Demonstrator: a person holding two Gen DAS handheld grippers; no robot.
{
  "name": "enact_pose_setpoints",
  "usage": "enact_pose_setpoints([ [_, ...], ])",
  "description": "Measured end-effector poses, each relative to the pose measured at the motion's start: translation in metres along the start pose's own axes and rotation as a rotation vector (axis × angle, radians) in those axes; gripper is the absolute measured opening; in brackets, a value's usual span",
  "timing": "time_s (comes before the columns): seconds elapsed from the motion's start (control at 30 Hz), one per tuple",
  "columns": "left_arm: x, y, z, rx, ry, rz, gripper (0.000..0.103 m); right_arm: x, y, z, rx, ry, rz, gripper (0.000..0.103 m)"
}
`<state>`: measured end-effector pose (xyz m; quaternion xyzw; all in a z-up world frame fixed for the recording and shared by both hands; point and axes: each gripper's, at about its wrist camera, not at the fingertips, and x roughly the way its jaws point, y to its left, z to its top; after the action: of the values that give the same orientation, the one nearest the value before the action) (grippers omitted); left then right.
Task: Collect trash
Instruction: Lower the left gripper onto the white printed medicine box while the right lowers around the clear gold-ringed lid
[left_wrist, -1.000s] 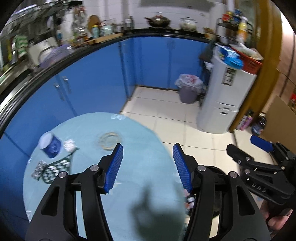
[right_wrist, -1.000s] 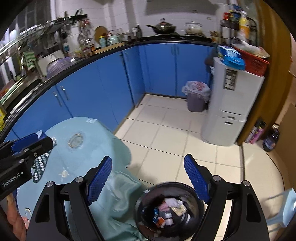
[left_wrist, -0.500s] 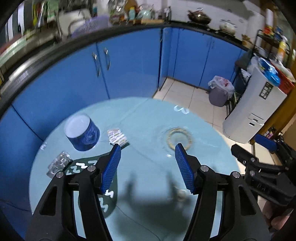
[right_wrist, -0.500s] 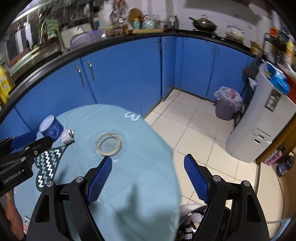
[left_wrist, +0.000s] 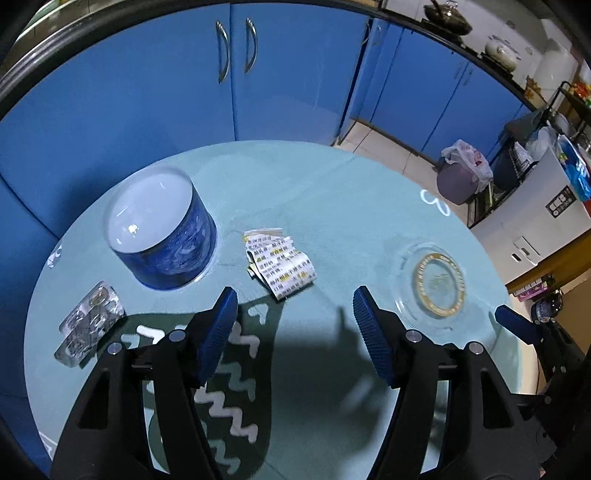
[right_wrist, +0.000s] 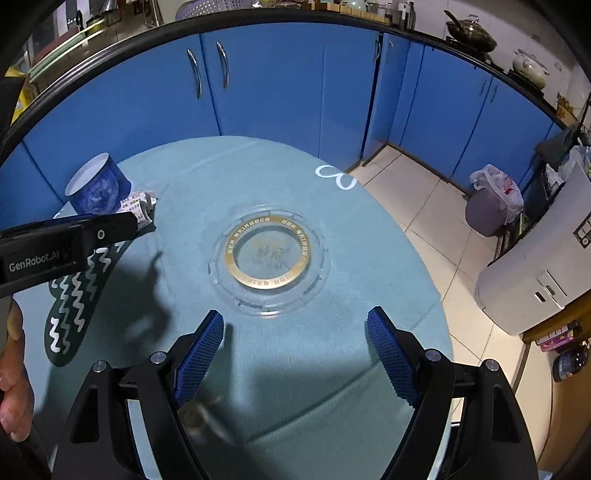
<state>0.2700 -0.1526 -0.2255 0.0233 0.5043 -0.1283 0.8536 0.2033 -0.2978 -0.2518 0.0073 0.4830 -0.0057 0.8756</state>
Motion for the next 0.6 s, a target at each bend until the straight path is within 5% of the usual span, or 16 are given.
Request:
enact_pose_setpoints([
  [0.6,0.036,0.014,0.02,-0.034,0.027,0.032,0.066,0.039,0.023,0.044,-0.054,0.002,0.015,0.085],
])
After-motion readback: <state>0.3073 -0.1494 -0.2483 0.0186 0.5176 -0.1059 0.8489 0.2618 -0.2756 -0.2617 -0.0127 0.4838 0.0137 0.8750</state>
